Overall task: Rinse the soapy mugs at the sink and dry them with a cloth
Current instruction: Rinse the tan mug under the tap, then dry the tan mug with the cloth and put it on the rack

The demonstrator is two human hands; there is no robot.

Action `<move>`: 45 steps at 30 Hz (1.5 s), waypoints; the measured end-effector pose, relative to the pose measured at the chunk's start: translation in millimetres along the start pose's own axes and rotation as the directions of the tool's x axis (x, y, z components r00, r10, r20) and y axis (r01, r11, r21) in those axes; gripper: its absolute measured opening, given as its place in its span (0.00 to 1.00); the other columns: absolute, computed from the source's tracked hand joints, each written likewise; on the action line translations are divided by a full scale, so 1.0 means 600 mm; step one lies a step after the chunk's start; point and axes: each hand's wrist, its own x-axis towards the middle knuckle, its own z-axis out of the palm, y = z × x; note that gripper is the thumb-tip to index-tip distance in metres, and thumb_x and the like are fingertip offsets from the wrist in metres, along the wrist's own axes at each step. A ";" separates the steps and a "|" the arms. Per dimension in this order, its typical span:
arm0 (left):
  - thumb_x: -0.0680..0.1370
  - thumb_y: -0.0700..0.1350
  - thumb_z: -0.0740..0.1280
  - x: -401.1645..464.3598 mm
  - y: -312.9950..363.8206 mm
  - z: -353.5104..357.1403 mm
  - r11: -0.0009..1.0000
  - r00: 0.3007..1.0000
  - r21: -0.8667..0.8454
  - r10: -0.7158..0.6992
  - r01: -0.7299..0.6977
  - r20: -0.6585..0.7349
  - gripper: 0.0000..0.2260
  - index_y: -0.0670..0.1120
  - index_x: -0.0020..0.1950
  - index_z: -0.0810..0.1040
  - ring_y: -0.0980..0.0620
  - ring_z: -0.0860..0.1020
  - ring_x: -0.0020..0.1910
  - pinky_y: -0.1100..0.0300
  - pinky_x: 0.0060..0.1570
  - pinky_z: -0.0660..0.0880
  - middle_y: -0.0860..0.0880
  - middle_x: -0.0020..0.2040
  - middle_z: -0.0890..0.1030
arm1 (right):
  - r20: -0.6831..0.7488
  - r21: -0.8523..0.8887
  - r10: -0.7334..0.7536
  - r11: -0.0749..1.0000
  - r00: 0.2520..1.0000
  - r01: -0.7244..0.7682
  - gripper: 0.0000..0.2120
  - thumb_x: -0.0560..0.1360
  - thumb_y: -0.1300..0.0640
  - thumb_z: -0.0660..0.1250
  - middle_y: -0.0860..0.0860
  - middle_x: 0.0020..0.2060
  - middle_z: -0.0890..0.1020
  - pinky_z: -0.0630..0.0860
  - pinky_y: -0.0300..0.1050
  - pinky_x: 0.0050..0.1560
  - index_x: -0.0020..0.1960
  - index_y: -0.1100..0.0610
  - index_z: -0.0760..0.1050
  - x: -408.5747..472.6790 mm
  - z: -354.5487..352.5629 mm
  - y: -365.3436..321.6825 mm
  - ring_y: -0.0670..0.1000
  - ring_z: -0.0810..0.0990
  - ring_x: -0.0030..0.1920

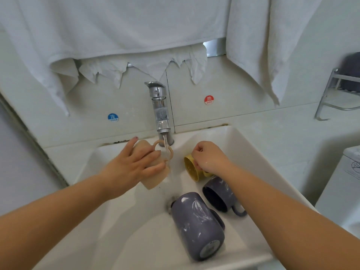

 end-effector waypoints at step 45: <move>0.66 0.47 0.78 0.048 0.015 -0.259 0.663 0.849 -0.582 -0.521 0.471 0.093 0.39 0.52 0.72 0.62 0.43 0.75 0.59 0.46 0.56 0.72 0.49 0.63 0.75 | -0.163 0.031 -0.149 0.987 0.975 0.156 0.15 0.76 0.62 0.59 0.55 0.52 0.77 0.74 0.46 0.47 0.62 0.56 0.71 -0.127 -0.107 -0.076 0.53 0.77 0.46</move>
